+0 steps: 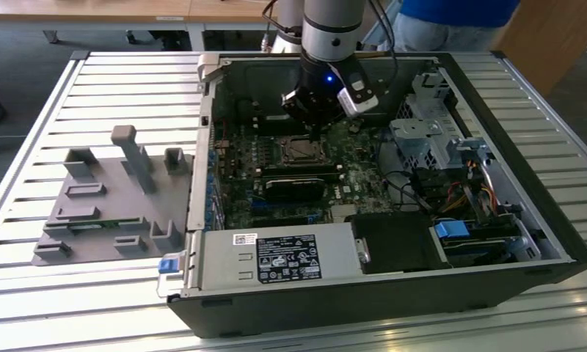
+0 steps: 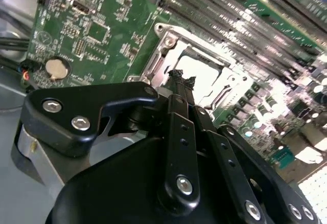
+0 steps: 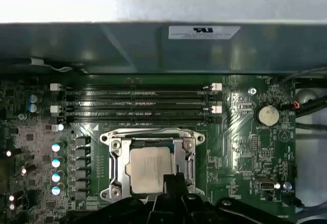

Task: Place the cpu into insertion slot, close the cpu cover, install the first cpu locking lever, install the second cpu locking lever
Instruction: 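Install the second cpu locking lever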

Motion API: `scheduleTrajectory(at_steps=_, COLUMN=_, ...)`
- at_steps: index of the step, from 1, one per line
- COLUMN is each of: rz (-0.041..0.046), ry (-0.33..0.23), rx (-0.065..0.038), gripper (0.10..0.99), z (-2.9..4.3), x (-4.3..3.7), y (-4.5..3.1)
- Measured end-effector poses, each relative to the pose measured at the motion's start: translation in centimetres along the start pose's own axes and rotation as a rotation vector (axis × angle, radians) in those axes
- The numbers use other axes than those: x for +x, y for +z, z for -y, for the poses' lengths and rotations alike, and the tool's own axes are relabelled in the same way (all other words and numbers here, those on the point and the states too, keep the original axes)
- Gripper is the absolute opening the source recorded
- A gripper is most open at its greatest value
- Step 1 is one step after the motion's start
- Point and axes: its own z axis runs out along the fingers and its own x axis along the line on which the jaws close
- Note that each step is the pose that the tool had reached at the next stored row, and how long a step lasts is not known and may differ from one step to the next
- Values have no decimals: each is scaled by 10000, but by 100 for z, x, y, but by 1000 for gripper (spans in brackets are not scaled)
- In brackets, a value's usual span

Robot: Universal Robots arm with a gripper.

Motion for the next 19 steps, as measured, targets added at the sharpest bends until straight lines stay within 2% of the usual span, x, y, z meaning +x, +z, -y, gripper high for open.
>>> scheduleTrajectory(at_steps=2, rz=-167, ry=4, rx=-17, gripper=106, z=19, x=-4, y=6)
scheduleTrajectory(at_steps=3, rz=-220, ry=5, rx=-19, gripper=106, z=33, x=-5, y=8)
scheduleTrajectory(at_steps=4, rz=-234, ry=5, rx=-30, gripper=106, z=54, x=-5, y=10)
scheduleTrajectory(at_steps=12, rz=-248, ry=2, rx=-447, gripper=106, z=229, x=-9, y=10)
scheduleTrajectory(at_steps=19, rz=-257, ry=2, rx=-462, gripper=106, z=267, x=-17, y=10)
